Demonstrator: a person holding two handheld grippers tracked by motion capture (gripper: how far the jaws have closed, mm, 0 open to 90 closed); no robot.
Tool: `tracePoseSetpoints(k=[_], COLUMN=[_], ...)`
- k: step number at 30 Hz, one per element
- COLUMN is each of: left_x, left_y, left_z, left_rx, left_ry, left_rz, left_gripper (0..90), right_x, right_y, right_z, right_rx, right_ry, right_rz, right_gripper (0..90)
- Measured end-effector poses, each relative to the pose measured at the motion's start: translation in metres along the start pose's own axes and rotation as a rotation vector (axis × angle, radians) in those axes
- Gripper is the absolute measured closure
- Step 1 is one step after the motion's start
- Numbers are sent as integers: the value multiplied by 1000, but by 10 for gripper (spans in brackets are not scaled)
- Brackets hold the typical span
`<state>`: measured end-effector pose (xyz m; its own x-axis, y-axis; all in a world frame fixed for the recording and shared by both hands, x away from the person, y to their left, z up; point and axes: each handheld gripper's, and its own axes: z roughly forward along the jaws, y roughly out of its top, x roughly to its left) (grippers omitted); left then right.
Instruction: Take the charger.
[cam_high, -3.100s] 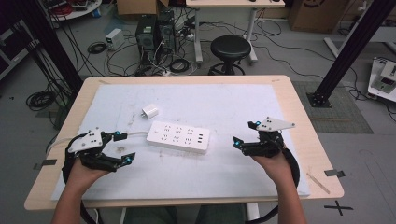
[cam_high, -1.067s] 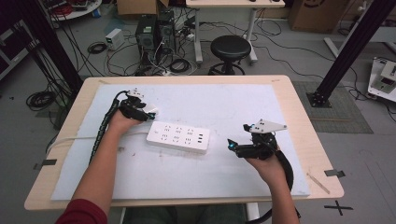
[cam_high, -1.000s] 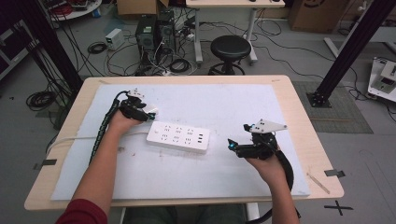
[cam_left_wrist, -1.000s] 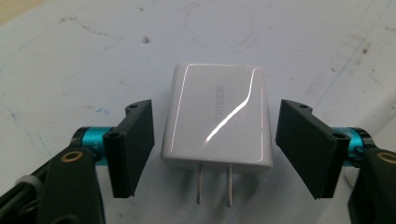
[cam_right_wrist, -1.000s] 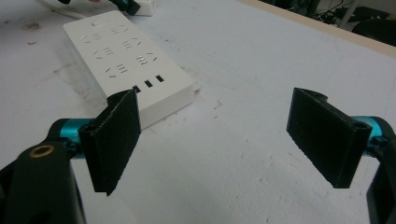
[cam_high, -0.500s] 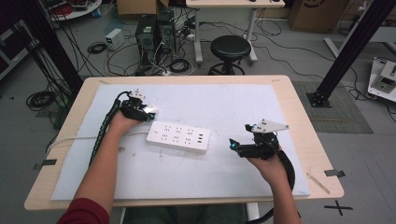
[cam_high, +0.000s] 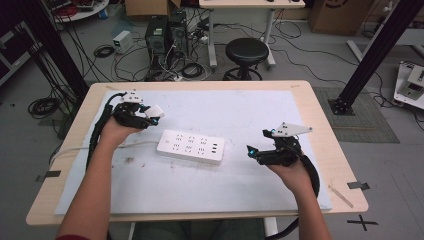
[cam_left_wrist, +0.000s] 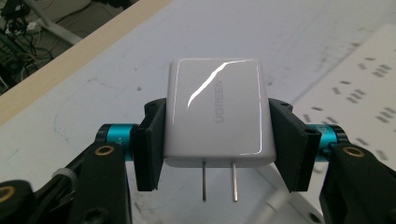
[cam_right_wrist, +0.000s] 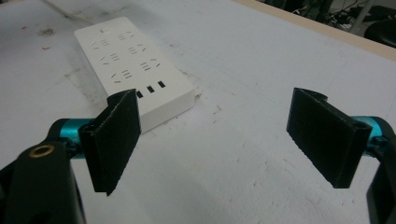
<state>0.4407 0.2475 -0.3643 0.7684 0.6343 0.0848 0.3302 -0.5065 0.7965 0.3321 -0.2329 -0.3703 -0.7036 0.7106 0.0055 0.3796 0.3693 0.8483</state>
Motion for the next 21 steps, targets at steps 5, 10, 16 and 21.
tracePoseSetpoints(k=[5,10,16,21], left_x=[-22,-45,-67,-82], left_y=[-5,-10,-11,-7], left_z=[-21,-34,-49,-59], left_rx=[-22,-43,-94,-109], left_ry=[-18,-57,-103,-128], left_rz=[37,70,103,149], left_gripper=[424,424,424,424], right_x=[0,3,3,4], right_y=[2,2,-1,-1], right_z=[-2,-5,-8,-8], right_rx=[4,0,-2,2], right_ry=[24,40,42,46], right_rz=[-7,-14,-11,-10], right_gripper=[179,179,179,179])
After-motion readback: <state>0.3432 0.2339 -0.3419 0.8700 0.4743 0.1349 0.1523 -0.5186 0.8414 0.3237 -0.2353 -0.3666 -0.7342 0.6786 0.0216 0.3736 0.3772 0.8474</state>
